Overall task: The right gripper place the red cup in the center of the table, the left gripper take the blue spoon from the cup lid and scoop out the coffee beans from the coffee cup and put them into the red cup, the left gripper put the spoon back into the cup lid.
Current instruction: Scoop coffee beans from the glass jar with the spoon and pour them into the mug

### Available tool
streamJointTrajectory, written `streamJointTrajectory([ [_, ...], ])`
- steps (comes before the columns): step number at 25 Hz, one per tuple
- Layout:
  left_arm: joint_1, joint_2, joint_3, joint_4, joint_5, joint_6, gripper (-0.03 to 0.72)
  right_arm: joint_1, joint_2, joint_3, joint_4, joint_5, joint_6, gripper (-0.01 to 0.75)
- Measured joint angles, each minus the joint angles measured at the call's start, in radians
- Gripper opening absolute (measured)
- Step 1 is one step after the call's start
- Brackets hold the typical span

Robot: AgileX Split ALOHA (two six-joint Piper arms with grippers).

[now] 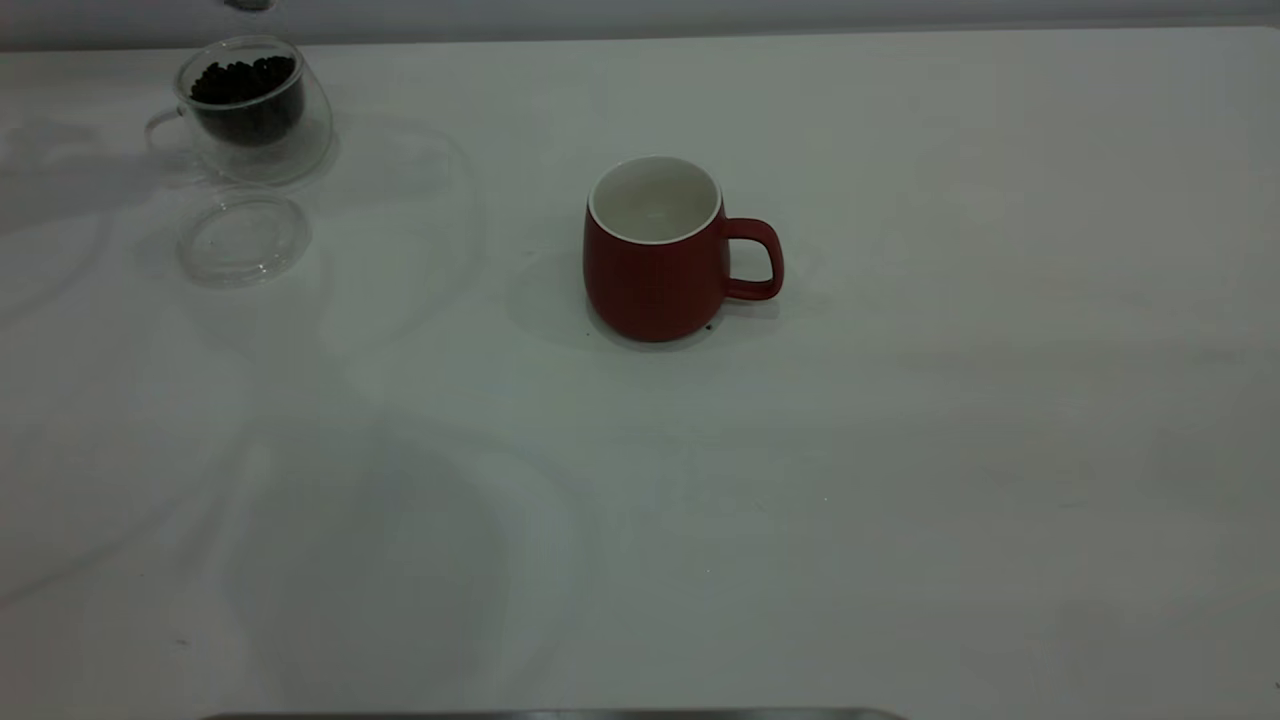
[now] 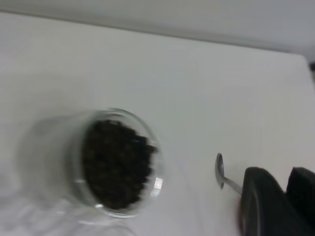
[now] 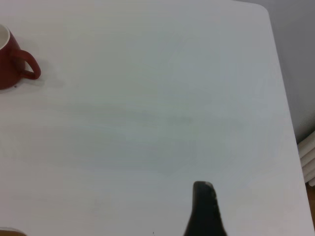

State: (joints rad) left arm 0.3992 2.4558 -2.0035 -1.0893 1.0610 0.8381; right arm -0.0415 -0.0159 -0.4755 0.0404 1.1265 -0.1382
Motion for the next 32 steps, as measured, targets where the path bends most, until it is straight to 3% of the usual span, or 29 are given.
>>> streamJointTrajectory([
  [16,0.007,0.060,0.001,0.014,-0.165,0.049,0.118,0.000,0.000,0.000,0.000,0.000,0.000,0.588],
  [32,0.007,0.134,0.001,-0.043,-0.172,0.132,0.118,0.000,0.000,0.000,0.000,0.000,0.000,0.588],
])
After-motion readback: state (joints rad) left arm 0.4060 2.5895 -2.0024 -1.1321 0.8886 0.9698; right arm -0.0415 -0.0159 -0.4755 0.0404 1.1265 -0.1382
